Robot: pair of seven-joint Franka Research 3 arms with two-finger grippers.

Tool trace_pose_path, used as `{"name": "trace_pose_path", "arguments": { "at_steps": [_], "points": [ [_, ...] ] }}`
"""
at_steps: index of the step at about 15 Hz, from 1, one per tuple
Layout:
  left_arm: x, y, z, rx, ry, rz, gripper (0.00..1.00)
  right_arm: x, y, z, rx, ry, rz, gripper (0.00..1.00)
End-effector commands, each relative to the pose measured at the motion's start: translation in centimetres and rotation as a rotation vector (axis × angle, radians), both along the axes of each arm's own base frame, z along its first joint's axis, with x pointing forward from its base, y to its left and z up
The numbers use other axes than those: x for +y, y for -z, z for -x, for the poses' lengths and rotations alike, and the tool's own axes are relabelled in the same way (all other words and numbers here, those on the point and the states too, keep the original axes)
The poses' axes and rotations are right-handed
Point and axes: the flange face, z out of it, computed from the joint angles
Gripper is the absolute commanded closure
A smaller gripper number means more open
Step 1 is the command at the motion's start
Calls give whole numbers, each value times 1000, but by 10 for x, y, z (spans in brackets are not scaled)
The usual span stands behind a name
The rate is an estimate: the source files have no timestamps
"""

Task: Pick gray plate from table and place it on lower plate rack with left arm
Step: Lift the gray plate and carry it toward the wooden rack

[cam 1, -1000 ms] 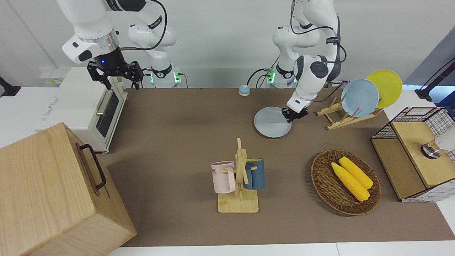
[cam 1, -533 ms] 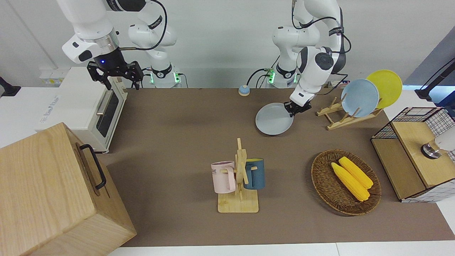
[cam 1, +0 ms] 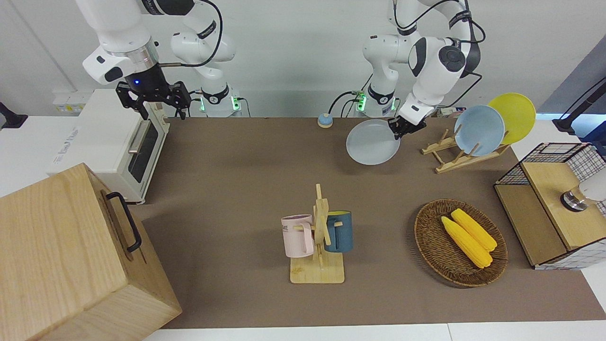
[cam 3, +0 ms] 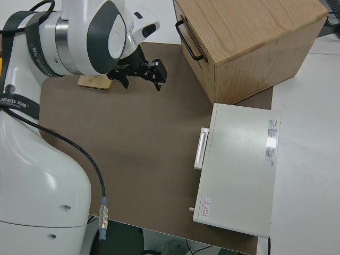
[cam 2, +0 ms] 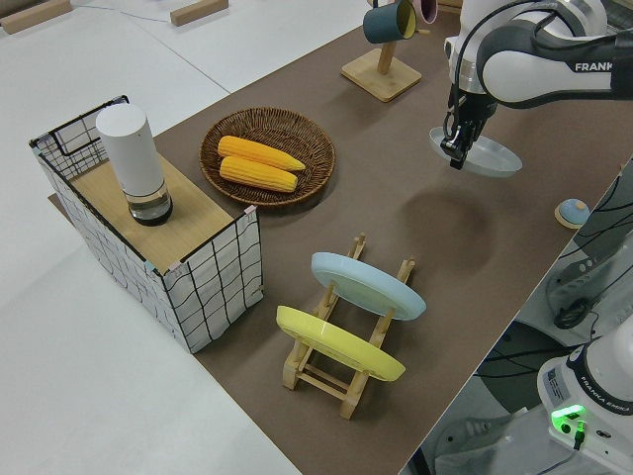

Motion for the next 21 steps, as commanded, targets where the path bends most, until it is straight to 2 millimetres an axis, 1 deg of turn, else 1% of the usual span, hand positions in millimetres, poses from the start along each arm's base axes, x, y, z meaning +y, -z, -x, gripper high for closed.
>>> {"name": "trace_pose_path", "arguments": {
  "at_steps": [1,3,5,8,11,16,21],
  "points": [
    [12,-30,-4,7,-4,-44,1000,1,-1,0,3,3,-4,17],
    [14,-35,-4,-10,-71,-128,1000,1,-1,0,3,3,-4,17],
    [15,-36,-3,-19,-94,-203,1000,1,-1,0,3,3,-4,17],
    [29,-38,3,13,-89,-287,1000,1,-1,0,3,3,-4,17],
    [41,-47,10,19,-126,-405,1000,1,-1,0,3,3,-4,17],
    [57,-63,20,13,-150,-546,1000,1,-1,0,3,3,-3,17],
    [68,-71,21,-8,-148,-661,1000,1,-1,0,3,3,-4,17]
  ]
}}
